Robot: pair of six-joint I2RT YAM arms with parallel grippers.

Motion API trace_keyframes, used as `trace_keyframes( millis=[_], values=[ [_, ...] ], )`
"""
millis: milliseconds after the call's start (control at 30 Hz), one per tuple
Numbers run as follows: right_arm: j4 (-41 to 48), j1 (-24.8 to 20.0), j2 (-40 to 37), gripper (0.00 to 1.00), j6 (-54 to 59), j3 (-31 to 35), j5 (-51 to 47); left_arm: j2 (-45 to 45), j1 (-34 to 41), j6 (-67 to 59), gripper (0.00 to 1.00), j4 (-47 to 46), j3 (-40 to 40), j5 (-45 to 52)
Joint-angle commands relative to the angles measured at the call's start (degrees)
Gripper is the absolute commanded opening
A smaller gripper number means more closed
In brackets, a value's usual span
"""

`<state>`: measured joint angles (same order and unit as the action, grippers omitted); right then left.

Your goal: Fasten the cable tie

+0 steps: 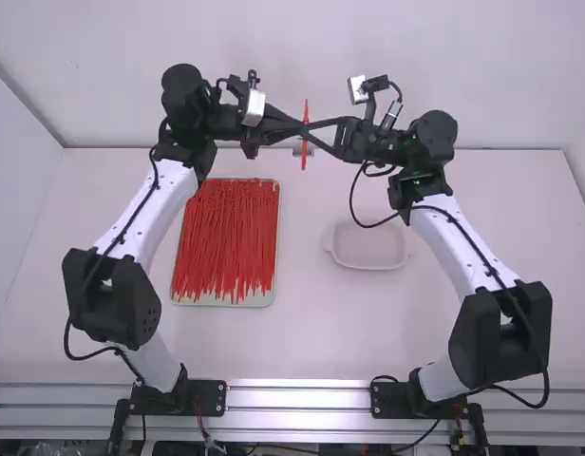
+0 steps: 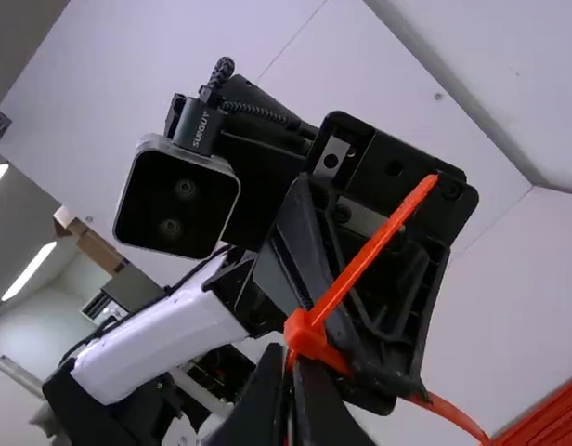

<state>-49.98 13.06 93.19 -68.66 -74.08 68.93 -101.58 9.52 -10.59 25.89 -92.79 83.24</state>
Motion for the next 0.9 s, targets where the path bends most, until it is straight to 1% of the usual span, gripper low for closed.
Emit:
trace_keyframes(
  millis=[0,33,133,200,233,300,433,667,700,733,800,867],
  values=[
    [-0.35,-1.60,-1.46,0.84,1.62,-1.75,-3.65,0.00,0.81,-0.83,0.02,0.09,0.83,5.68],
    [-0.42,-1.90,-1.46,0.99,1.62,-1.73,-3.19,0.00,0.50,0.02,0.02,0.52,0.81,5.73],
    [-0.35,-2.86,-1.46,1.00,1.33,-1.70,-2.71,0.00,0.17,3.26,0.02,2.14,0.83,5.73],
    [1.14,-4.17,-1.46,0.99,1.62,-1.70,-2.27,0.00,0.55,8.00,0.02,5.38,0.83,6.47],
    [1.16,-4.22,-1.46,0.99,1.62,-1.70,-2.23,0.00,0.57,8.37,0.04,5.64,0.83,6.47],
    [1.11,-4.81,-1.46,0.99,1.57,-1.70,-1.88,0.00,0.55,12.55,0.02,8.66,0.83,6.32],
    [1.11,-4.79,-1.46,0.99,-0.02,-1.70,-1.88,0.00,0.63,14.27,0.02,9.99,0.83,6.45],
    [1.14,-4.59,-1.46,1.00,-0.55,-1.70,-1.20,0.00,1.77,14.21,0.02,9.53,0.83,6.32],
    [1.11,-4.26,-1.46,0.96,-0.55,-1.70,-1.20,0.00,2.16,14.21,0.02,9.53,0.83,6.32],
    [1.14,-3.72,-1.46,0.88,-0.57,-1.70,-1.20,0.00,2.10,14.16,0.02,9.53,0.83,6.29],
    [1.14,-3.39,-1.46,0.83,-0.57,-1.70,-1.16,0.00,2.08,14.16,0.02,9.53,0.83,6.32],
    [1.14,-2.78,-1.46,0.70,-0.57,-1.70,-1.01,0.00,2.08,14.23,0.02,9.51,0.83,6.34]
  ],
)
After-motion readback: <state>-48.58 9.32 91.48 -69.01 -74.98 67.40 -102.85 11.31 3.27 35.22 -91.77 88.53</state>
